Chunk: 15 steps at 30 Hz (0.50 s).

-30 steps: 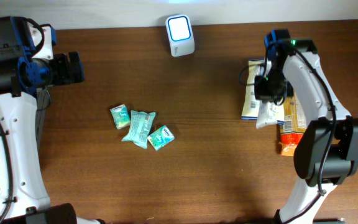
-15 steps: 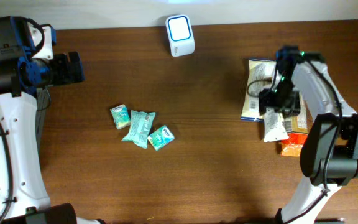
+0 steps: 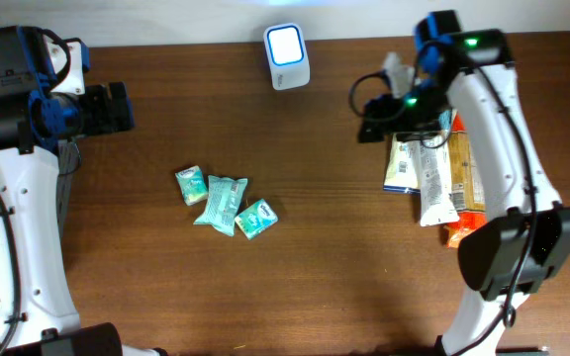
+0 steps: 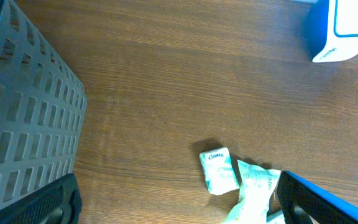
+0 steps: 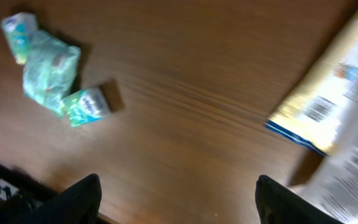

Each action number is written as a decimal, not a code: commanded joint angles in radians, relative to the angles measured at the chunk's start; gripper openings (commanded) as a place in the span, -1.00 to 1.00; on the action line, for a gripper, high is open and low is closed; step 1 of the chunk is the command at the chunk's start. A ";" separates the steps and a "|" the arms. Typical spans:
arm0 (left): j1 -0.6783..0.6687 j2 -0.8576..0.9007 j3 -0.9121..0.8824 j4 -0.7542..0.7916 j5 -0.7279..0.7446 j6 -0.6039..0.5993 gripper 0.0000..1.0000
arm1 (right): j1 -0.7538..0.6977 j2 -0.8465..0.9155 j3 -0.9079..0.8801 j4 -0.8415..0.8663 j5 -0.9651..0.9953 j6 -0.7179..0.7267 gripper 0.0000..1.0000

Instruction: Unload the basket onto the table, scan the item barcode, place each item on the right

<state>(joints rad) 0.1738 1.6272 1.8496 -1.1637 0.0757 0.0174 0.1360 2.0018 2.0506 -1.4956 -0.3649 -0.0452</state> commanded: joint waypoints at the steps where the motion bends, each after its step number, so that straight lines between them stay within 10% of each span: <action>1: 0.006 -0.005 0.007 -0.001 0.007 -0.002 0.98 | 0.084 -0.012 0.003 0.025 -0.017 -0.005 0.56; 15: 0.006 -0.005 0.007 -0.001 0.007 -0.003 0.98 | 0.408 0.017 -0.129 0.214 -0.016 0.111 0.49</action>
<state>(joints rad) 0.1738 1.6272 1.8496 -1.1637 0.0757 0.0174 0.4931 2.0029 1.9621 -1.3209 -0.3691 0.0311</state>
